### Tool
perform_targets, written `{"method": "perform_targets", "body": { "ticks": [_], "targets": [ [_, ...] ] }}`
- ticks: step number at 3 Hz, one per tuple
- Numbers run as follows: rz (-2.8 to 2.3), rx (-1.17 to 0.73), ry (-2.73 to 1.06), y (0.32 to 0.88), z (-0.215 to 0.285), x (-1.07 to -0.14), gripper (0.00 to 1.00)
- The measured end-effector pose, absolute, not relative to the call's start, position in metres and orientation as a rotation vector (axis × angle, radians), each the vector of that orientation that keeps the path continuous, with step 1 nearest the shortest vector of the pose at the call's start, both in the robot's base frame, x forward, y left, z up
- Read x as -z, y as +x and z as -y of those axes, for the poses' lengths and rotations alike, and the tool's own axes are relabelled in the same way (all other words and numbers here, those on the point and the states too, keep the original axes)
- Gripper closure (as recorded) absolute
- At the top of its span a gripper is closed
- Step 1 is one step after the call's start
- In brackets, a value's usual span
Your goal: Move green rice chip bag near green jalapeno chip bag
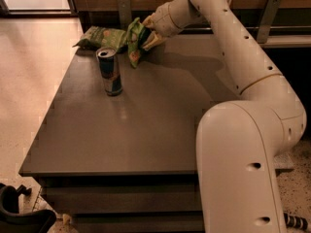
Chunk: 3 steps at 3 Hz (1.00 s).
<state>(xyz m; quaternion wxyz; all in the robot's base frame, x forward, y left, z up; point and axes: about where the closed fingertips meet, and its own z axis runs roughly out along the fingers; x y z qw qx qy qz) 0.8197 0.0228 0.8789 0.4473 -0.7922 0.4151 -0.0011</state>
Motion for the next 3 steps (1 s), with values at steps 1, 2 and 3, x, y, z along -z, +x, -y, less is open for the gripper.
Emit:
{"method": "perform_targets", "body": {
  "ticks": [1,2,3],
  "targets": [
    [-1.026,-0.007,-1.966,0.8199,-0.0273,-0.8745,0.19],
    [-1.024,-0.014,-1.969,0.8199,-0.0307,-0.8712,0.00],
    [-1.024,-0.014,-1.969,0.8199,-0.0309,-0.8711,0.00]
  ]
}}
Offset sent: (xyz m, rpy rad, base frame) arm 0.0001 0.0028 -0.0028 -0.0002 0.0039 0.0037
